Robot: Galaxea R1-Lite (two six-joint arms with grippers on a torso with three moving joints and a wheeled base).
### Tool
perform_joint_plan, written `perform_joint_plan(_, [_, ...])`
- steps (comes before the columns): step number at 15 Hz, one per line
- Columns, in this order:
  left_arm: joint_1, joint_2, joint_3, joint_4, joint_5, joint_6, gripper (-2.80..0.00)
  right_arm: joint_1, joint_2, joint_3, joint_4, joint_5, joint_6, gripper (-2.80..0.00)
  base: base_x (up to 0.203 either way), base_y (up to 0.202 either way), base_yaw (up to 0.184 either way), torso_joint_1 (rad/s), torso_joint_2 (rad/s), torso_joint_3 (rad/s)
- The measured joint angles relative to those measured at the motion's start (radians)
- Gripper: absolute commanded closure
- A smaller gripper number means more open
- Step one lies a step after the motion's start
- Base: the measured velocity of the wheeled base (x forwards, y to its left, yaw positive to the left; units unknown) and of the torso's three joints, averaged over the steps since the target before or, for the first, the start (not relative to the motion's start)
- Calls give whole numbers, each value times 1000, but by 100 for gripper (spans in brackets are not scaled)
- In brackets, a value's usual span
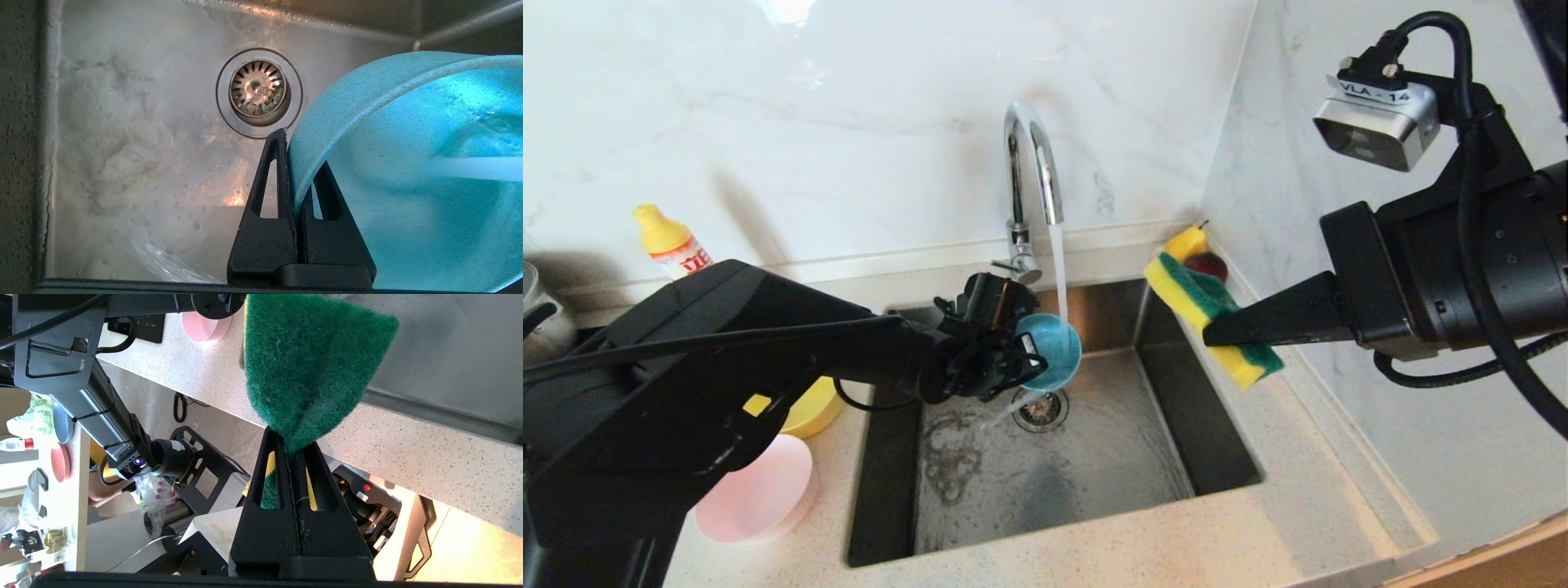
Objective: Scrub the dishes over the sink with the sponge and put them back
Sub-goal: Rinse the bowl
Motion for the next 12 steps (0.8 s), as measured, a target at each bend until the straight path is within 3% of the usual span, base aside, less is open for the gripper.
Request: perform_joint_plan(12, [-7, -31, 45, 70, -12, -1, 0, 0, 6, 1, 0, 5, 0, 0, 0, 0, 0, 0, 0, 0])
